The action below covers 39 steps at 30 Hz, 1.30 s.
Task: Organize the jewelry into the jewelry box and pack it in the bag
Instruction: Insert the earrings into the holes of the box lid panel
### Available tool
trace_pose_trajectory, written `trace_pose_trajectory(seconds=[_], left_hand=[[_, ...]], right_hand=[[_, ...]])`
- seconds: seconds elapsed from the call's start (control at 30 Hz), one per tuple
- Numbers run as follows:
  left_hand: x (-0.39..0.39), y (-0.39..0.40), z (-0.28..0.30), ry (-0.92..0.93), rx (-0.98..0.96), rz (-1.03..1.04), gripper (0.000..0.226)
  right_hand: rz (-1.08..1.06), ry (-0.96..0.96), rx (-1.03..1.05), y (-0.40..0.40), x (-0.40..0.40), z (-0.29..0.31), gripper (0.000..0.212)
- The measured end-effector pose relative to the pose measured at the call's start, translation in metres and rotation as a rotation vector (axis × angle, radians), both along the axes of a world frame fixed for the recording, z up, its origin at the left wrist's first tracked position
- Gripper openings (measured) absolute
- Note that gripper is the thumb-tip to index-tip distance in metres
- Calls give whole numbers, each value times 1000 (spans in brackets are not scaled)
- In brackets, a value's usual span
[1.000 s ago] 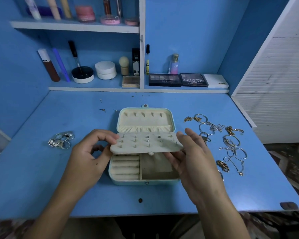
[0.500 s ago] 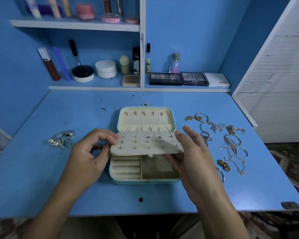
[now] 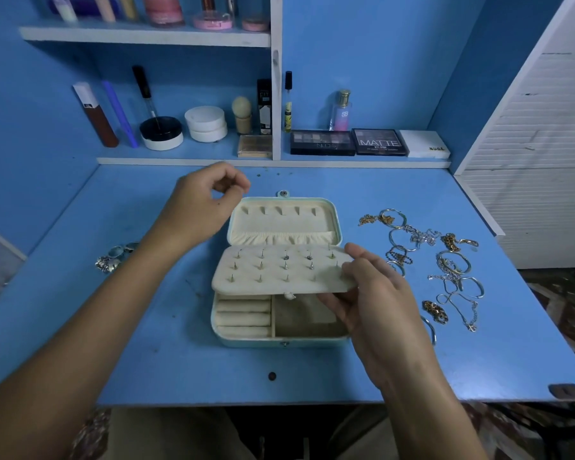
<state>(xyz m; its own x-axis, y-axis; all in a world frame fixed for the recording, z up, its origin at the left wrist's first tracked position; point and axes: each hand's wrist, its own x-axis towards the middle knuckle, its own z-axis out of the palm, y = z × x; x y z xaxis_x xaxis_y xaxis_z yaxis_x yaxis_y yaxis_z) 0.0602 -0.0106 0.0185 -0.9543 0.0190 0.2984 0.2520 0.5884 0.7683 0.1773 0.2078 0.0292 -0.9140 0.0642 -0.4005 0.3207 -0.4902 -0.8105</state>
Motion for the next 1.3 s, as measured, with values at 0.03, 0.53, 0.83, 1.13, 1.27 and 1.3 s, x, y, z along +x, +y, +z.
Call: trace_pose_trajectory(seconds=[0.03,0.53,0.83,1.13,1.27,1.3], left_hand=[[-12,3,0,-2,-18,-3,15],[-118,16,-30,-25,-405,36,23],[-123,25,-24,-57,-504,103,15],[-130,34,-15,-177,-529,165,13],[-129,32,-16,-146,-565,109,17],[-128,32,-16,-120,-556,78,17]], right_hand=[[1,2,1,0,0,0,23],[3,9,-28,3,-1,-3,27],[-3,7,-42,4,-1,-5,26],[-7,17,-58,3,0,-4,27],[-4,18,-55,2,-1,-4,27],[-5,17,-51,2,-1,-4,27]])
